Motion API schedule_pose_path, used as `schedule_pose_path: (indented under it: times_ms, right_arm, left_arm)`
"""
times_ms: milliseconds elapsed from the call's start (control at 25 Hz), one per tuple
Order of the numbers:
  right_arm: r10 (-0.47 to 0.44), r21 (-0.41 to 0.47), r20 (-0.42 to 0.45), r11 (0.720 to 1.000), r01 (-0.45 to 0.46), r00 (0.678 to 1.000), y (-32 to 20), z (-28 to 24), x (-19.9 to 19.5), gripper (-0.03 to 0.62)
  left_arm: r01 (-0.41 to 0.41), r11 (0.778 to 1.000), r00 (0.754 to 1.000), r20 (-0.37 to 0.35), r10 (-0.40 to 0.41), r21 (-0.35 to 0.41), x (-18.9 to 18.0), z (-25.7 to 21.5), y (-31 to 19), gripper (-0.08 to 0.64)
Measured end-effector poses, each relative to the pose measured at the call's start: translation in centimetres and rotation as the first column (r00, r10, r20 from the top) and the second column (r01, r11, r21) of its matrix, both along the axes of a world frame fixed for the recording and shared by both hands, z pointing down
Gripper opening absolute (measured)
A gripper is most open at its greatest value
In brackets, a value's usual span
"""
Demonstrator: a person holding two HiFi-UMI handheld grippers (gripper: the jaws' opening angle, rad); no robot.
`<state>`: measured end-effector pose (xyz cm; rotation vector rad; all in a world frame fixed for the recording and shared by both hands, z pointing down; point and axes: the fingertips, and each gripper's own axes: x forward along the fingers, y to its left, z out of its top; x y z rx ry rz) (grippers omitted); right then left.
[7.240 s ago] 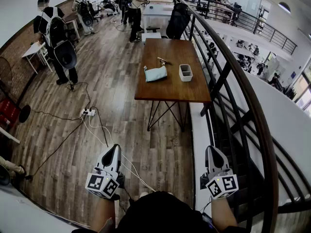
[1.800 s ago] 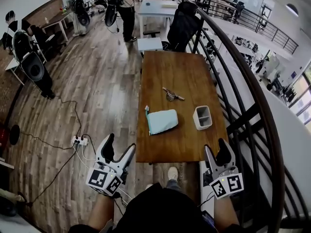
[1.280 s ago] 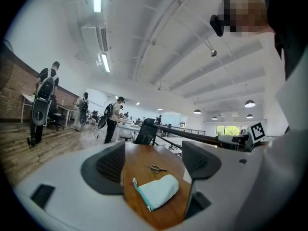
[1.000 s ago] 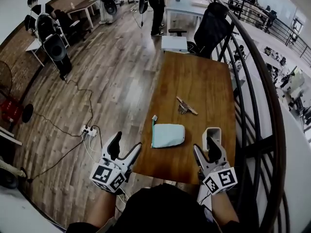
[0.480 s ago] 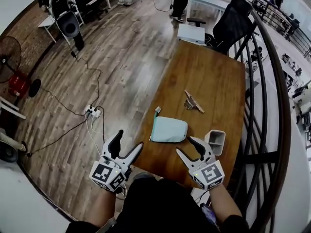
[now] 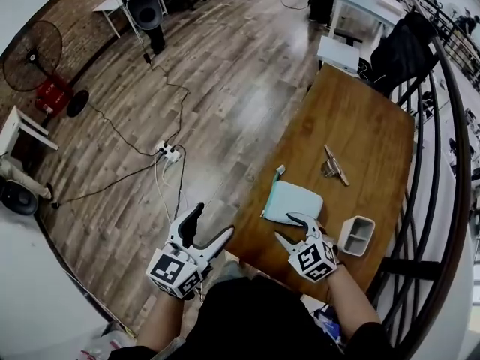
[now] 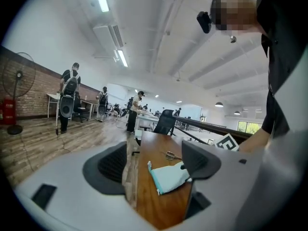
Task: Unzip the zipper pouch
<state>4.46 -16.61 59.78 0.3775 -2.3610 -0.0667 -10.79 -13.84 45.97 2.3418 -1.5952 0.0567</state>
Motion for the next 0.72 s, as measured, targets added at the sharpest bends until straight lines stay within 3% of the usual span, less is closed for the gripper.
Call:
schedule_pose_path:
  times_ms: [200, 400, 560, 720]
  right_arm:
    - [-0.124, 0.003, -0.174, 0.992, 0.126, 0.977, -0.5, 4.0, -1.3, 0.212]
    - [-0.213, -0.007, -0.328, 0.975, 0.224, 0.92, -0.8, 7.2, -1.9, 0.202]
    - [-0.242, -0.015, -0.425, 0.965, 0.26, 0.872, -1.0, 9.6, -1.8, 0.206]
    - [-0.239, -0.027, -0.483, 0.966, 0.258, 0.842, -1.3, 10.8, -1.4, 0.206]
  left_arm:
    - [0.026, 1.0, 1.0, 0.004, -0.026, -0.012, -1.9, 0.8, 0.6, 0.362]
    - [0.029, 0.999, 1.0, 0.004, -0.029, -0.017, -2.7, 1.6, 1.6, 0.362]
    - [0.025, 0.999, 1.0, 0.007, -0.025, -0.032, -3.1, 2.1, 2.1, 0.362]
    - [-0.03, 0.999, 0.999, 0.03, 0.031, -0.023, -2.4, 2.0, 2.3, 0.362]
